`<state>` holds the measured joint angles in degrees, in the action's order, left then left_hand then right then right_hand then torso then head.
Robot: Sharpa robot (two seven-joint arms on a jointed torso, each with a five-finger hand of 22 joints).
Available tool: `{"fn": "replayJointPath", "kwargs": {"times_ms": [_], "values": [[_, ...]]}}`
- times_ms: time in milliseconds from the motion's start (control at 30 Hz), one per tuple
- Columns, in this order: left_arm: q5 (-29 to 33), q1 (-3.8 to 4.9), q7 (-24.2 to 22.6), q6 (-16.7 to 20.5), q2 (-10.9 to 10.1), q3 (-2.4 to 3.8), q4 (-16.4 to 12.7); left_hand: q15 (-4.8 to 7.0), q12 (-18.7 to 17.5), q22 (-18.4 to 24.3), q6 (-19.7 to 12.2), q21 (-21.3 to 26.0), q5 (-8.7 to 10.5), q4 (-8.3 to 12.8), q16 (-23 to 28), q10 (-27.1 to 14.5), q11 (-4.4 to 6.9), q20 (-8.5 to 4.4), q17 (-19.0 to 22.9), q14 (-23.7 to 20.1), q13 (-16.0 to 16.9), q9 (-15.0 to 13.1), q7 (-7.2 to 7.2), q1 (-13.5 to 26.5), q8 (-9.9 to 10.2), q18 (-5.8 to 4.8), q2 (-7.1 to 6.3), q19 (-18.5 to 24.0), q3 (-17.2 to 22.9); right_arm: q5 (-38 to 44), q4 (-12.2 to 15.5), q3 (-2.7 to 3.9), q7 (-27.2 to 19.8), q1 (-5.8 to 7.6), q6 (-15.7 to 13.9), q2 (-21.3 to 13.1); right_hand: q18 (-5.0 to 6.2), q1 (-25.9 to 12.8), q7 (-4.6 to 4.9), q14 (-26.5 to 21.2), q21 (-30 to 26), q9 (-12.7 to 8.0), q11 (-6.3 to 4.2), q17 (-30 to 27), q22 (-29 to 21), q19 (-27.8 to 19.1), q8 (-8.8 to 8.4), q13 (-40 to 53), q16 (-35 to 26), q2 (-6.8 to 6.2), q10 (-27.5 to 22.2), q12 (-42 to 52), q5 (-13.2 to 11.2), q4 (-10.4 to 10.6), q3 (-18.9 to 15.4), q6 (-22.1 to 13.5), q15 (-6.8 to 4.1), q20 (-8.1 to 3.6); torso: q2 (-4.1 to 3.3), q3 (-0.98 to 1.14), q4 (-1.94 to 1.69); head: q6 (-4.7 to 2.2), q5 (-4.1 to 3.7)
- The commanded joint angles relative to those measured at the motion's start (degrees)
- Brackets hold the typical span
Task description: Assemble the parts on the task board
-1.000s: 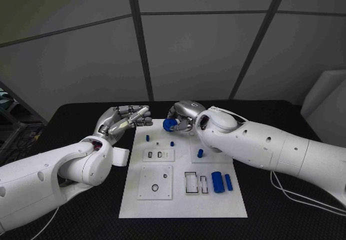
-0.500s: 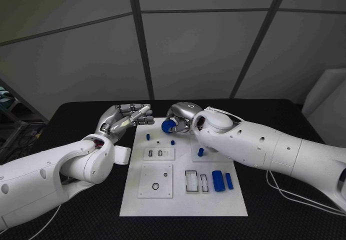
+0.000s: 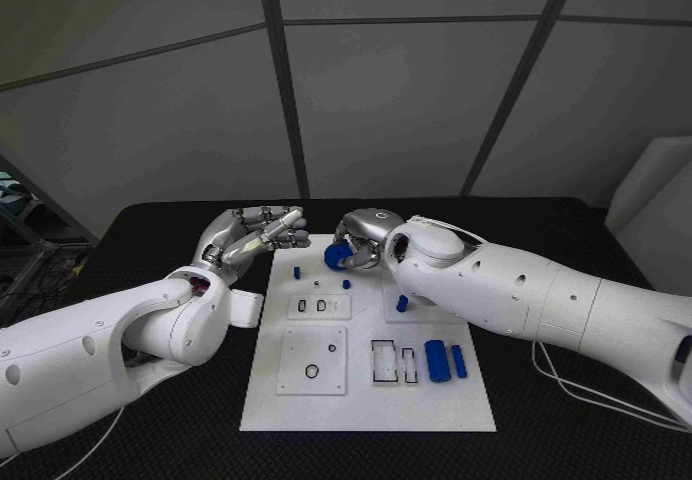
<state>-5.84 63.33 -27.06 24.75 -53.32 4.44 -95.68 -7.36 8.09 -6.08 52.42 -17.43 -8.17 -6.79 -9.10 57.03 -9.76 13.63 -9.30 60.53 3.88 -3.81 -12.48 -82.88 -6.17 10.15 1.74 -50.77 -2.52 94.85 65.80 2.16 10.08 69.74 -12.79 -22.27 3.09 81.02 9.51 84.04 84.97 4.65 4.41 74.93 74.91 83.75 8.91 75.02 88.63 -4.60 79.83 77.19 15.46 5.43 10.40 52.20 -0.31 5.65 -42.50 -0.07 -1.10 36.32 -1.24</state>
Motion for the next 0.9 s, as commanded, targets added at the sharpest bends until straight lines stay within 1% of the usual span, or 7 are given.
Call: {"fn": "replayJointPath", "kwargs": {"times_ms": [33, 233, 533, 633, 767, 833, 900], "values": [[-0.4, 0.10, -0.2, -0.6, 0.1, 0.06, -0.1, -0.03, -0.3, 0.1, 0.1, 0.4, 0.28, 0.4, 0.3, 0.2, -0.07, 0.13, -0.1, 0.1, -0.1, 0.1, -0.04, -0.5, 0.3, 0.38, 0.19, -0.4, -0.1, 0.4, -0.2, -0.15, -0.1, 0.05, 1.5, 0.1, -0.71, -0.1, 0.13, 5.3, 0.1, -0.3, 0.10, 11.9, 4.1, -0.1, -0.74, 0.6, 0.1, -0.72, -0.6, -0.5, -0.4, -0.3, 0.0, -1.0, 0.52, 0.63, 0.01, 0.02, -0.04, 0.00, -0.05], [-0.4, 0.10, -0.2, -0.6, 0.0, 0.06, -0.1, -0.04, -0.3, 0.1, 0.2, 0.4, 0.29, 0.4, 0.4, 0.2, -0.08, 0.13, -0.1, 0.0, -0.1, 0.1, -0.05, -0.4, 0.4, 0.38, 0.21, -0.4, -0.1, 0.4, -0.3, -0.25, 0.0, 0.04, 1.9, 0.1, -0.68, -0.9, 0.24, 5.3, 0.0, -0.8, 0.30, 12.0, 4.0, -0.2, -3.02, -0.1, 0.2, -1.22, -1.2, -1.1, -2.5, -0.1, -0.3, -4.5, 0.74, 0.90, -0.05, 0.05, 0.01, -0.01, 0.03], [-0.4, 0.10, -0.1, -0.5, 0.0, 0.06, 0.0, -0.07, -0.4, 0.1, 0.2, 0.4, 0.30, 0.4, 0.5, 0.2, -0.10, 0.14, -0.1, 0.0, -0.1, 0.1, -0.08, -0.3, 0.4, 0.37, 0.25, -0.4, 0.0, -0.5, -0.3, -0.28, 0.1, 0.05, 2.5, -0.2, -0.66, -2.8, 0.38, 5.3, 0.0, -0.5, 0.46, 12.1, 3.9, -0.2, -3.31, -0.1, 0.2, -1.26, -1.2, -1.1, -2.8, 1.2, -1.0, -4.4, 0.89, 1.07, 0.01, 0.03, -0.02, 0.06, -0.02], [-0.4, 0.11, -0.1, -0.5, 0.0, 0.06, 0.0, -0.08, -0.5, 0.1, 0.1, 0.4, 0.30, 0.4, 0.5, 0.2, -0.12, 0.15, -0.1, 0.0, -0.1, 0.1, -0.12, -0.3, 0.5, 0.37, 0.27, -0.4, 0.0, -1.4, -0.3, -0.28, 0.2, 0.05, 3.0, -0.3, -0.68, -6.3, 0.50, 5.3, 0.0, -0.4, 0.59, 12.3, 4.0, -0.2, -3.28, 0.0, 0.3, -0.29, -1.1, -1.0, 0.4, 3.8, -1.7, -4.0, 1.01, 1.17, 0.02, 0.04, 0.00, 0.04, -0.04], [-0.4, 0.11, -0.1, -0.5, 0.0, 0.06, 0.0, -0.09, -0.6, 0.2, 0.1, 0.5, 0.30, 0.4, 0.6, 0.2, -0.16, 0.15, -0.1, 0.0, -0.1, 0.1, -0.18, -0.3, 0.5, 0.36, 0.27, -0.4, 0.0, -2.3, -0.4, -0.28, 0.4, 0.05, 3.4, -0.4, -0.70, -10.1, 0.59, 5.4, 0.0, -0.3, 0.72, 12.5, 4.1, -0.1, -3.39, 0.2, 0.4, 0.94, -1.1, -0.7, 3.4, 6.9, -2.2, -3.6, 1.13, 1.29, 0.01, 0.02, -0.01, 0.00, -0.01], [-0.4, 0.11, 0.0, -0.5, 0.0, 0.06, 0.0, -0.09, -0.6, 0.2, 0.1, 0.5, 0.30, 0.4, 0.6, 0.2, -0.16, 0.15, -0.1, 0.0, -0.1, 0.1, -0.18, -0.3, 0.5, 0.36, 0.27, -0.4, 0.0, -2.6, -0.4, -0.28, 0.6, 0.05, 3.0, -0.5, -0.70, -11.2, 0.61, 5.4, 0.1, -0.2, 0.74, 12.6, 4.2, -0.1, -3.44, 0.3, 0.4, 1.47, -1.0, -0.6, 5.2, 7.9, -2.1, -3.5, 1.16, 1.33, 0.02, 0.03, -0.04, -0.04, -0.03], [-0.4, 0.11, 0.0, -0.5, 0.0, 0.06, 0.0, -0.09, -0.6, 0.2, 0.1, 0.5, 0.30, 0.4, 0.6, 0.2, -0.16, 0.15, -0.1, 0.0, -0.1, 0.1, -0.18, -0.3, 0.5, 0.36, 0.27, -0.4, 0.0, -2.8, -0.3, -0.28, 0.8, 0.05, 2.3, -0.7, -0.72, -11.5, 0.64, 5.4, 0.1, -0.2, 0.77, 12.6, 4.3, 0.0, -3.46, 0.4, 0.4, 1.75, -1.0, -0.5, 6.0, 8.3, -2.0, -3.4, 1.17, 1.35, 0.04, 0.05, -0.03, -0.07, -0.02]]}}
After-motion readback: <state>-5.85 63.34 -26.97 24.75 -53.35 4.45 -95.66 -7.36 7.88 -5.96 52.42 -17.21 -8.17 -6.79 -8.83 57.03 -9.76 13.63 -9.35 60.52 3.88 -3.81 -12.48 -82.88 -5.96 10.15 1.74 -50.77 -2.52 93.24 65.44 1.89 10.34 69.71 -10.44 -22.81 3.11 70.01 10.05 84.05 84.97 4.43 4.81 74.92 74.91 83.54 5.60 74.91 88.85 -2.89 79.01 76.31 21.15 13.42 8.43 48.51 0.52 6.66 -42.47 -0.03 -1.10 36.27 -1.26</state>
